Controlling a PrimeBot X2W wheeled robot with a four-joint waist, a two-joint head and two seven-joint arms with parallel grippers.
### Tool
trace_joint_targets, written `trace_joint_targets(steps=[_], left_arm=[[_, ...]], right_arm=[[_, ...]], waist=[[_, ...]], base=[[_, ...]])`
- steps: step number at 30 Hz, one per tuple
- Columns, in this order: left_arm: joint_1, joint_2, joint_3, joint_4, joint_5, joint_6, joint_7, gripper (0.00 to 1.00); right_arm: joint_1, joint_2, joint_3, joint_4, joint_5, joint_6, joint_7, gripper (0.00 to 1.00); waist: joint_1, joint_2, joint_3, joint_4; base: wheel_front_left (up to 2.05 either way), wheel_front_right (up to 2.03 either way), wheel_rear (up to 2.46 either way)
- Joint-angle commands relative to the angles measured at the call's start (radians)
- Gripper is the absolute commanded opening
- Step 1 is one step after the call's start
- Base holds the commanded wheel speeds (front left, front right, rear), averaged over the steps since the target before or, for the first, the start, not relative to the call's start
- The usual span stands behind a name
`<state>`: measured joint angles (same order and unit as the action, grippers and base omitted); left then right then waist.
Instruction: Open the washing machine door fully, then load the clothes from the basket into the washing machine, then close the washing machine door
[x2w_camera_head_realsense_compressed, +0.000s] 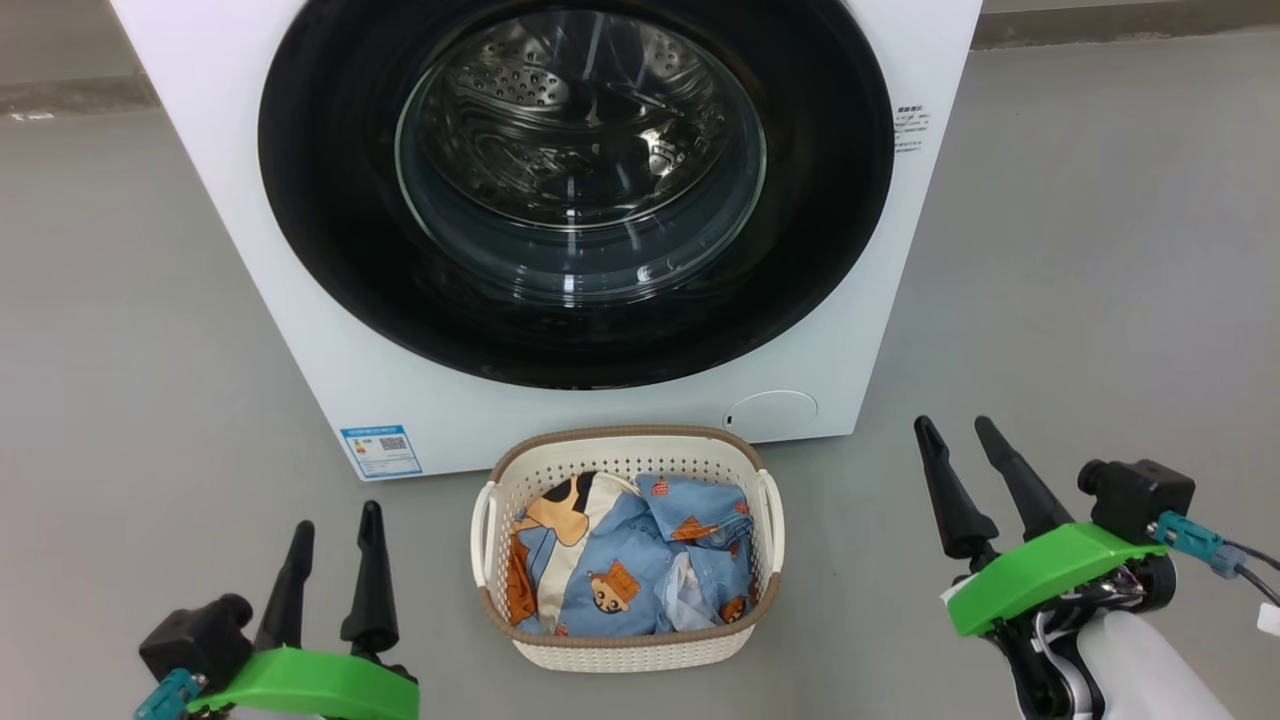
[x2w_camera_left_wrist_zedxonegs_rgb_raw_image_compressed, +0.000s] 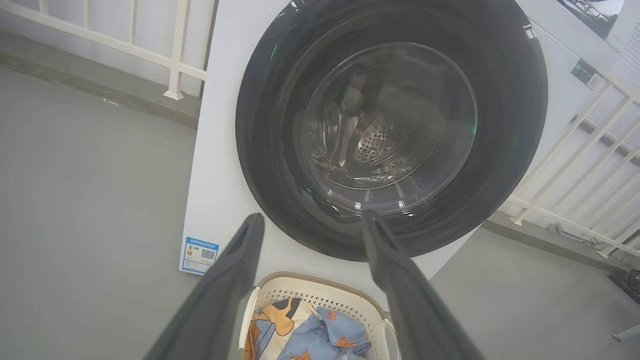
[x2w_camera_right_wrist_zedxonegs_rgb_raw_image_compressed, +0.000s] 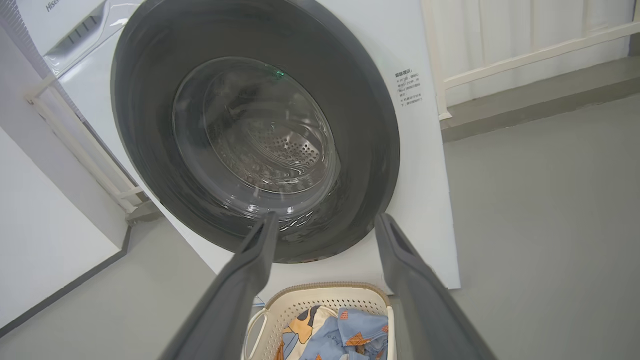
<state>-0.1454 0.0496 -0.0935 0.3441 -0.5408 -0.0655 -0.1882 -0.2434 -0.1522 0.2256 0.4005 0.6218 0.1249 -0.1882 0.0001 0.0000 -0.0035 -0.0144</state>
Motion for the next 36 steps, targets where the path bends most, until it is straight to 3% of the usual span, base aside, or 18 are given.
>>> trace_joint_targets(steps=[1,19,36], left_arm=[[-0.054,0.022,0.019,-0.025,0.035,-0.004,-0.018,1.00],[-0.075,0.027,0.009,-0.022,0.216,0.005,-0.072,1.00],[-0.078,0.031,0.016,-0.022,0.220,0.006,-0.074,1.00]], right_arm=[[-0.051,-0.009,0.024,-0.015,-0.029,0.005,-0.019,1.00],[-0.094,-0.013,0.065,0.024,-0.220,0.006,-0.072,1.00],[-0.089,-0.003,0.050,0.017,-0.228,0.006,-0.074,1.00]], waist=[[-0.0001,0.0000,-0.001,-0.001],[-0.0001,0.0000,-0.001,-0.012],[-0.0001,0.0000,0.004,-0.008]], base=[[0.00,0.00,0.00],[0.00,0.00,0.00],[0.00,0.00,0.00]])
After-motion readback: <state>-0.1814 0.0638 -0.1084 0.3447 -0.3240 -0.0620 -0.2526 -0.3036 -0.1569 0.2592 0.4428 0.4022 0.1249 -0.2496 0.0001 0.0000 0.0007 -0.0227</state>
